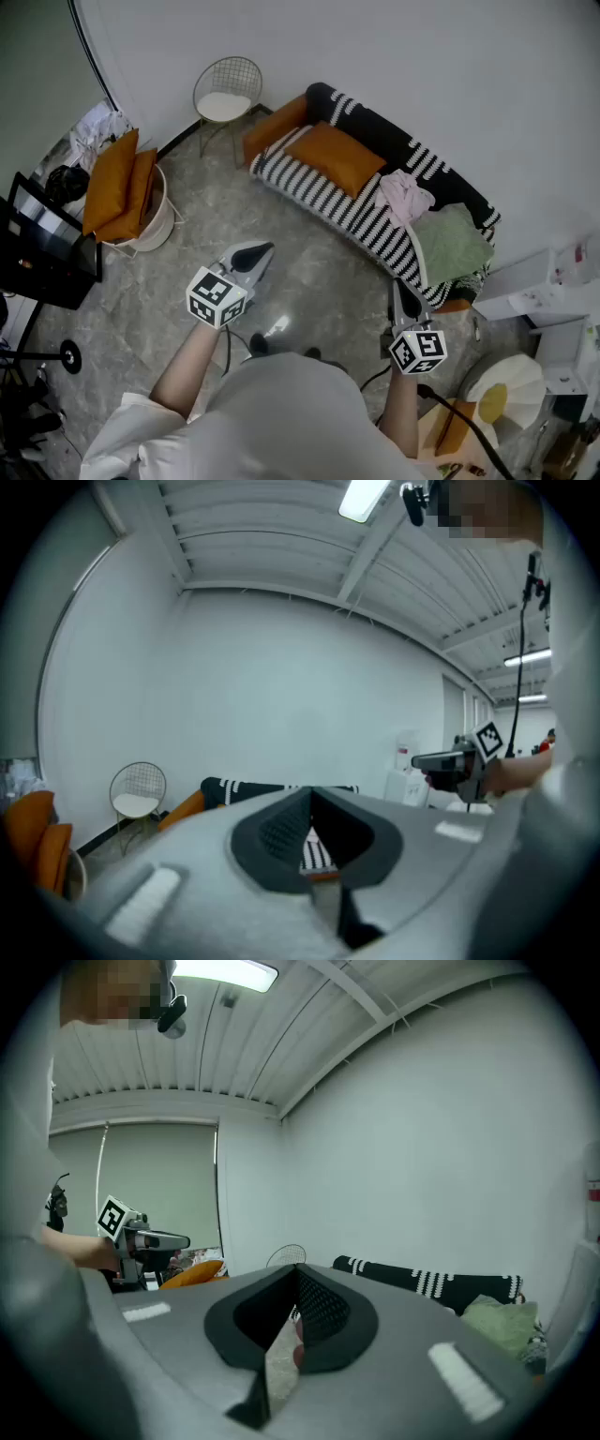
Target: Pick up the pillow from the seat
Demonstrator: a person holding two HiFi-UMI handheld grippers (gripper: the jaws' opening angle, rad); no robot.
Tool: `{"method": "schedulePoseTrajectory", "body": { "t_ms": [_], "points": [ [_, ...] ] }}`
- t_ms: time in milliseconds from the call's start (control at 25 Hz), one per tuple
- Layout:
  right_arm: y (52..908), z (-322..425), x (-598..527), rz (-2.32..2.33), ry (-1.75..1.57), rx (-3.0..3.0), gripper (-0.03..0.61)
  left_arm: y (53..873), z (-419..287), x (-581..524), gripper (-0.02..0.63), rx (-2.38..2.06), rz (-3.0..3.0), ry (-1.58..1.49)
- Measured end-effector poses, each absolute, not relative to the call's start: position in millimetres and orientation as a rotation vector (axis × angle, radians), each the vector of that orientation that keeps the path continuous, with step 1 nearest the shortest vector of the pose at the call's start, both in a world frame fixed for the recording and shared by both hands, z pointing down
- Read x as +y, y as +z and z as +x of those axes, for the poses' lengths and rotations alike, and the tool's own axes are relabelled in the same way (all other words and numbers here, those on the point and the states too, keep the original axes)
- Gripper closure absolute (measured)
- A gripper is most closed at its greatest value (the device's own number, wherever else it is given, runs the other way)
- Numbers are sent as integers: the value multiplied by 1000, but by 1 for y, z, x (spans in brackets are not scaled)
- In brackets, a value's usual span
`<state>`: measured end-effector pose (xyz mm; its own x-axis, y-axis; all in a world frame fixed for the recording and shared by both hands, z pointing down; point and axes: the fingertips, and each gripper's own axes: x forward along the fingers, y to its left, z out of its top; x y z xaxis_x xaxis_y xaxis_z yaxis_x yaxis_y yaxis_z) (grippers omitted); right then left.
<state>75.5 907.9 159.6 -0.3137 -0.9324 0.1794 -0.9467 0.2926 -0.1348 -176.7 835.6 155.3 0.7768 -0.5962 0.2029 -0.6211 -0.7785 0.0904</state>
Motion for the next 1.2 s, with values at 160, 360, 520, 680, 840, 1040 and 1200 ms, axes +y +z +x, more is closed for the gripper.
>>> {"method": "schedulePoseTrajectory", "body": {
  "t_ms": [160,360,520,680,840,1040,1200],
  "points": [
    [160,75,910,1790,322,-2471,575,156,-177,838,614,-970,2813,242],
    [159,70,911,1783,315,-2475,575,157,-179,839,614,-971,2810,247],
    [160,73,909,1780,315,-2476,575,158,-178,839,614,-972,2808,252],
    [160,75,911,1780,315,-2477,574,158,-175,839,614,-972,2807,253],
    [161,77,910,1774,325,-2482,575,162,-172,839,614,-970,2803,260],
    [165,70,908,1750,326,-2474,574,166,-175,837,614,-957,2801,267],
    [165,60,903,1763,330,-2463,574,167,-184,831,614,-940,2805,276]
  ]
}}
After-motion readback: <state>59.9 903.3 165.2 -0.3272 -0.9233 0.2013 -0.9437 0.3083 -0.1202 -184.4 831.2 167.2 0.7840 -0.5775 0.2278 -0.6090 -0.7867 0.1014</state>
